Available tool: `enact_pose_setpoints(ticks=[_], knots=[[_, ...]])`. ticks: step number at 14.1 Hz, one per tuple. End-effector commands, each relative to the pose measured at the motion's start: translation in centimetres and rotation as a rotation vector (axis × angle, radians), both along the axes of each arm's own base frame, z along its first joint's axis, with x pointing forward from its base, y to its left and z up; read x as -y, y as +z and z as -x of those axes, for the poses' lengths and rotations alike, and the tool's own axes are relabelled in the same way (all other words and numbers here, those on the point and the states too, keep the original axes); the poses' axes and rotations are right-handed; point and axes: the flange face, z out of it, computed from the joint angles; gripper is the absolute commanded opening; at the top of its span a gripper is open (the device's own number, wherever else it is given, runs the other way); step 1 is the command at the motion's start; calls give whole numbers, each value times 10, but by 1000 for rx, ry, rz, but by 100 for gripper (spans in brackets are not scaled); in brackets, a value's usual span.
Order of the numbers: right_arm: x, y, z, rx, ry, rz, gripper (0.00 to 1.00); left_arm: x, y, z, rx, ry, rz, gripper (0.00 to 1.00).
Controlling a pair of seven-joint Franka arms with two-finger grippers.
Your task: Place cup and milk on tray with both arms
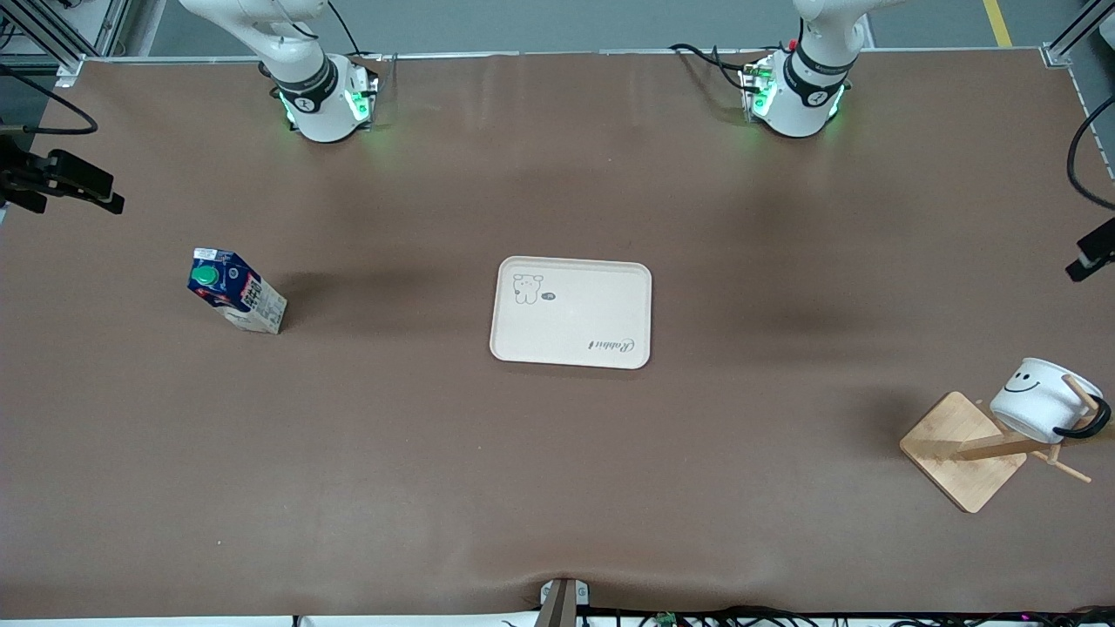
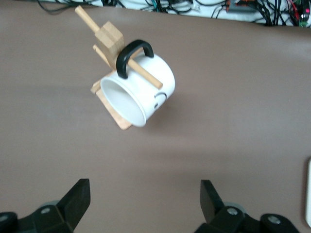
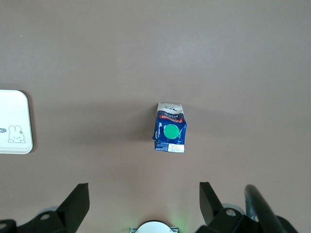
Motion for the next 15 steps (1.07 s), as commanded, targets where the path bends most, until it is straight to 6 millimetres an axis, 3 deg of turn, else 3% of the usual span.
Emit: enact_pose_setpoints(ticks=[1, 3, 7, 15], knots=[[2, 4, -2, -2, -17, 0, 100, -1, -23, -4, 61, -16, -13, 100], [2, 4, -2, -2, -17, 0, 100, -2, -42, -8, 95, -11, -11, 100], [1, 4, -2, 0, -16, 0, 100, -16, -74, -21, 137, -87, 36, 89], [-2, 2, -5, -3, -8, -1, 100, -32, -119, -42, 221, -107, 77, 77]])
